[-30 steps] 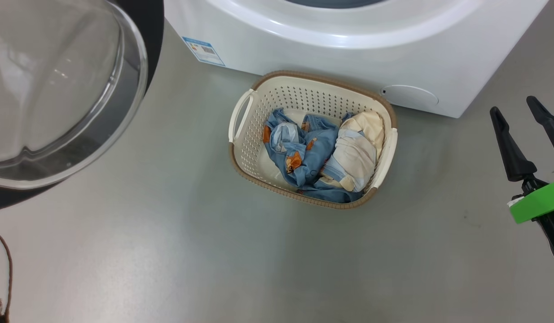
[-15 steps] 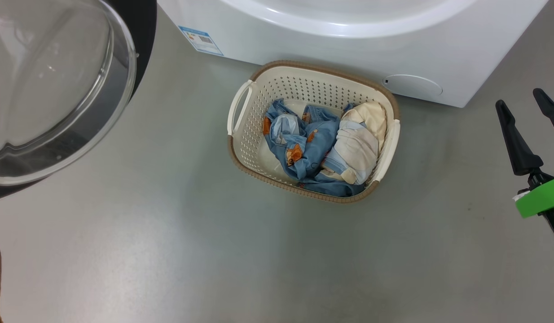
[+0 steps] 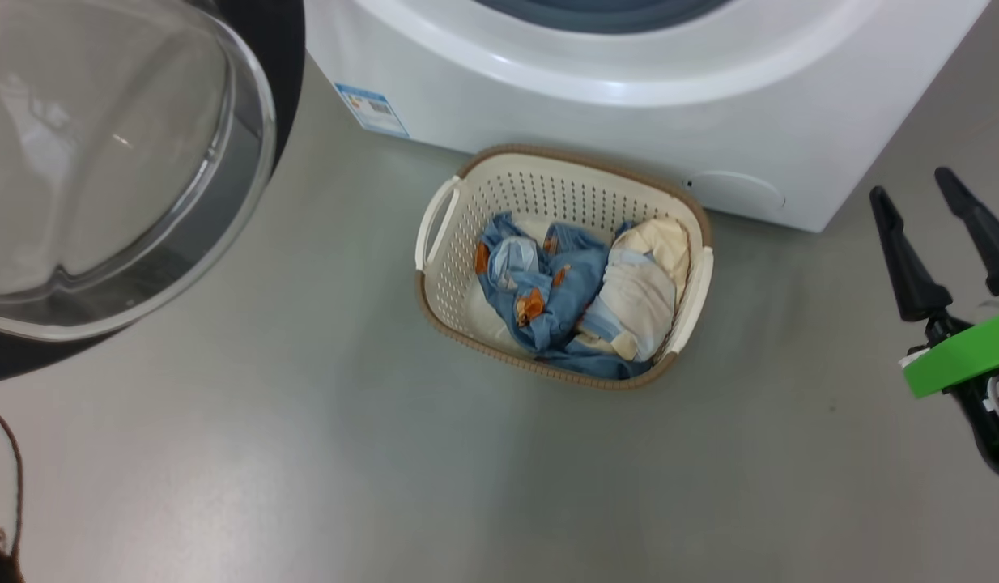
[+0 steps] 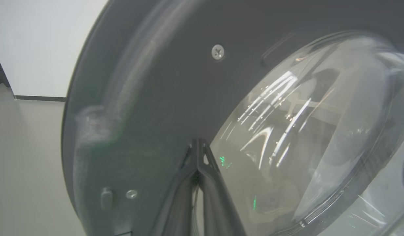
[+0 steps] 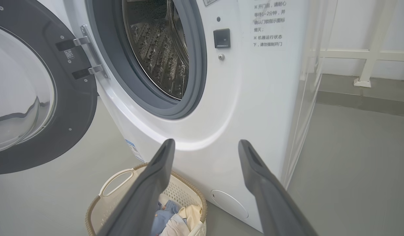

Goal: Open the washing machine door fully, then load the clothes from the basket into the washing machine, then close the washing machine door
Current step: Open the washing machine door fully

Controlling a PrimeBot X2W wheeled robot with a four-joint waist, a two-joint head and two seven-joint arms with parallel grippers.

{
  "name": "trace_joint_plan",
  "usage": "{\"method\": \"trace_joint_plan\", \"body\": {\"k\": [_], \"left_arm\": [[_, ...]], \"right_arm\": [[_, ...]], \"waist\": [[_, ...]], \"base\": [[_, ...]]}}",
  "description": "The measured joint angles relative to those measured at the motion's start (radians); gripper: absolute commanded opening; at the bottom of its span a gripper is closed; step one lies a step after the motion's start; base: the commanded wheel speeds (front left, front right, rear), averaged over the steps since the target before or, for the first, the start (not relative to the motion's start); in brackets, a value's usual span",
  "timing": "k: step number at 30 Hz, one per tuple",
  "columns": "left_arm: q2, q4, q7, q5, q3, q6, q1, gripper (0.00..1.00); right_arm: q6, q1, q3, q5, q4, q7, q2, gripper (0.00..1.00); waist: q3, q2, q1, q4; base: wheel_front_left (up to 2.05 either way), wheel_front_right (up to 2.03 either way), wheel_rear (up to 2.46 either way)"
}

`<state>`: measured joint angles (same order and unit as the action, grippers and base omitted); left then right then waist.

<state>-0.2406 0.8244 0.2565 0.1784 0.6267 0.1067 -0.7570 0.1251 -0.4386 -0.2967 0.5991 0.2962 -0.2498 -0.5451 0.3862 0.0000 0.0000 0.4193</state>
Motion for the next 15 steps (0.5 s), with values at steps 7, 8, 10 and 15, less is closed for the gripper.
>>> {"method": "trace_joint_plan", "body": {"k": [7, 8, 10, 15], "left_arm": [[0.037, -0.089, 0.0, -0.016, -0.057, 0.018, 0.079, 0.0], [0.041, -0.106, 0.0, -0.016, -0.066, 0.021, 0.092, 0.0], [0.045, -0.134, 0.0, -0.016, -0.09, 0.021, 0.12, 0.0], [0.053, -0.21, 0.0, 0.001, -0.196, 0.022, 0.208, 0.0]], "right_arm": [[0.0, 0.045, 0.006, 0.0, 0.012, -0.001, 0.039, 1.0], [0.0, 0.052, 0.008, 0.0, 0.012, -0.001, 0.044, 1.0], [0.0, 0.067, 0.012, 0.0, 0.013, -0.001, 0.055, 1.0], [0.0, 0.112, 0.025, 0.0, 0.016, -0.002, 0.087, 1.0]], "waist": [[-0.071, 0.0, -0.0001, 0.002], [-0.082, 0.0, -0.0001, 0.002], [-0.104, 0.0, -0.0001, 0.002], [-0.158, 0.0, -0.0001, 0.0]], "base": [[0.0, 0.0, 0.0], [0.0, 0.0, 0.0], [0.0, 0.0, 0.0], [0.0, 0.0, 0.0]]}}
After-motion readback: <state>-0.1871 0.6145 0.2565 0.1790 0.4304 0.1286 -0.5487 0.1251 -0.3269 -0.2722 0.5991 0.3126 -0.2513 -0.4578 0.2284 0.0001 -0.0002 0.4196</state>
